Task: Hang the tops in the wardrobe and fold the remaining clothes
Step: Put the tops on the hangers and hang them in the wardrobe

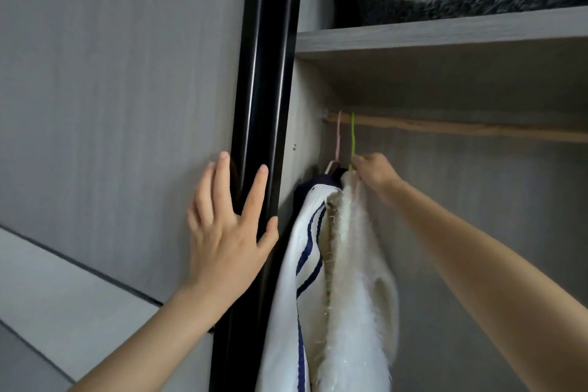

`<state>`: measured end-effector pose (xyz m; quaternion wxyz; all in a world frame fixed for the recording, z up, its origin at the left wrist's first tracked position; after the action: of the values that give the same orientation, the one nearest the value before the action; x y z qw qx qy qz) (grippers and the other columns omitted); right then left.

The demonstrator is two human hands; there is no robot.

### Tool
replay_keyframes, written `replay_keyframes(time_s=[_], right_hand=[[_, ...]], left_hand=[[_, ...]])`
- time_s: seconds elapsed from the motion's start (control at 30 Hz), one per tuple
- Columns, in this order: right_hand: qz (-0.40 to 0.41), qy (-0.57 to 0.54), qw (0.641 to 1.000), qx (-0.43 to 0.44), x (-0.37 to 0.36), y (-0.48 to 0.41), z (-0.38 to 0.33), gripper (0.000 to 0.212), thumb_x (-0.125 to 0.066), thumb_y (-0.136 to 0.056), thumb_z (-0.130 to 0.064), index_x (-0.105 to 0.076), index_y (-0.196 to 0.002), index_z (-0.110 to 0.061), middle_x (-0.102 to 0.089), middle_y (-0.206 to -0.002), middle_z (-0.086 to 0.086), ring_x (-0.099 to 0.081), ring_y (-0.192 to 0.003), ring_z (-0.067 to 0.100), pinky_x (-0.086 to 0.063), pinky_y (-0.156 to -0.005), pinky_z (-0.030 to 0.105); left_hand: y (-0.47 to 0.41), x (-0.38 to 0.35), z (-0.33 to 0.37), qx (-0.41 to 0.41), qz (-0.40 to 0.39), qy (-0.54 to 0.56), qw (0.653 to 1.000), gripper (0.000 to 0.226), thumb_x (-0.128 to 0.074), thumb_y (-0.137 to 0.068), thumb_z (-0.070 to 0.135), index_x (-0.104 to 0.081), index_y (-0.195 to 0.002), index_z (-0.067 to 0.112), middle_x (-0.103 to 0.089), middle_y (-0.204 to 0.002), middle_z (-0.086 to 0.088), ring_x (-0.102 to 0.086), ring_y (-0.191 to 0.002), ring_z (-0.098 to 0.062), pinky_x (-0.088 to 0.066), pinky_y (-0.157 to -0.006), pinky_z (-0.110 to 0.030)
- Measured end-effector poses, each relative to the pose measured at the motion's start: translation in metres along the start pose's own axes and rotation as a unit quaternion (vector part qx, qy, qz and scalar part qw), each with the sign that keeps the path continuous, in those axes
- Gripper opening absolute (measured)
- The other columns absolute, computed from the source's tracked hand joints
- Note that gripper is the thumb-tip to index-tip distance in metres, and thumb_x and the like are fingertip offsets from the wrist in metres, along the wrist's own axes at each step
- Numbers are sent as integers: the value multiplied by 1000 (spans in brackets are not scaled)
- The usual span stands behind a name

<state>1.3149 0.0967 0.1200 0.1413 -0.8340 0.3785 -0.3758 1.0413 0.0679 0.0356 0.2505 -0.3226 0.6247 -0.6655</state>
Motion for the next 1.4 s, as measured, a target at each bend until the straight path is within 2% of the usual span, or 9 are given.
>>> replay_keyframes(time_s=[0.13, 0.33, 0.47, 0.6, 0.83, 0.97, 1.2, 1.27, 1.4], right_hand=[[38, 27, 999, 27, 51, 11, 19, 39, -45, -98, -23, -44, -60, -13, -47, -69, 11, -43, -74, 22, -30, -63, 29], [122, 194, 972, -46, 170, 56, 104, 23, -47, -93, -17, -54, -73, -11, -52, -86, 16, -56, -88, 30, -34, -71, 29], [199, 427, 876, -103, 283, 123, 150, 29, -47, -94, -18, -59, -115, -2, -49, -124, 22, -40, -118, 39, -39, -92, 43], [245, 571, 767, -164, 391, 201, 193, 39, -49, -93, -23, -50, -125, -1, -43, -129, 24, -34, -122, 39, -34, -96, 45], [112, 721, 640, -243, 443, 258, 229, 35, -38, -95, -10, -48, -128, -13, -52, -126, 11, -45, -119, 30, -44, -81, 33], [102, 718, 653, -218, 448, 264, 227, 31, -38, -94, -5, -50, -122, -10, -62, -114, 9, -62, -103, 28, -48, -73, 33], [197, 671, 699, -151, 445, 269, 204, 25, -38, -93, -5, -42, -118, -4, -57, -109, 17, -62, -95, 39, -39, -63, 36], [205, 671, 700, -137, 442, 269, 198, 23, -42, -94, -9, -46, -115, -3, -58, -106, 18, -62, -91, 40, -35, -60, 36], [184, 654, 729, -84, 425, 297, 195, 20, -50, -95, -19, -53, -106, -3, -60, -99, 18, -63, -83, 41, -38, -56, 37]], left_hand=[[15, 1, 49, -93, 52, -17, 994, 41, -43, -88, 22, -48, -128, 16, -33, -141, -22, -32, -129, -38, -30, -101, -53], [20, -42, 141, -121, -93, 85, 985, 38, -44, -78, 29, -72, -96, 11, -59, -122, -21, -39, -122, -34, -37, -98, -51], [37, -79, 198, -109, -176, 133, 969, 44, -39, -73, 33, -73, -85, 10, -64, -111, -22, -49, -114, -35, -44, -90, -52], [70, -105, 278, -123, -288, 158, 937, 40, -42, -65, 36, -72, -73, 10, -66, -96, -22, -58, -101, -36, -52, -71, -54], [101, -116, 366, -149, -321, 203, 913, 48, -35, -64, 40, -73, -73, 12, -67, -89, -18, -67, -80, -37, -54, -58, -44], [106, -116, 392, -164, -312, 214, 911, 45, -35, -64, 39, -72, -71, 14, -68, -92, -15, -67, -81, -34, -54, -57, -42], [103, -124, 407, -155, -269, 260, 914, 46, -38, -69, 39, -74, -82, 13, -69, -95, -18, -67, -86, -36, -54, -59, -45], [95, -128, 406, -144, -264, 291, 908, 42, -53, -68, 37, -71, -95, 11, -67, -100, -21, -65, -91, -38, -54, -62, -48], [93, -126, 412, -118, -201, 328, 916, 102, -92, -41, 30, -43, -129, 15, -55, -120, -29, -43, -111, -38, -50, -74, -55]])
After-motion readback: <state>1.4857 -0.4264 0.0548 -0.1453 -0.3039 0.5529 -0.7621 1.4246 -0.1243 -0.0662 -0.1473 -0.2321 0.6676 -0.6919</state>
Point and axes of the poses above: each hand's wrist, its own y-axis away from the middle knuckle, its own x-axis out of the back of the hand, z = x × y, the point moved 6 cm from there along -y, towards the middle knuckle
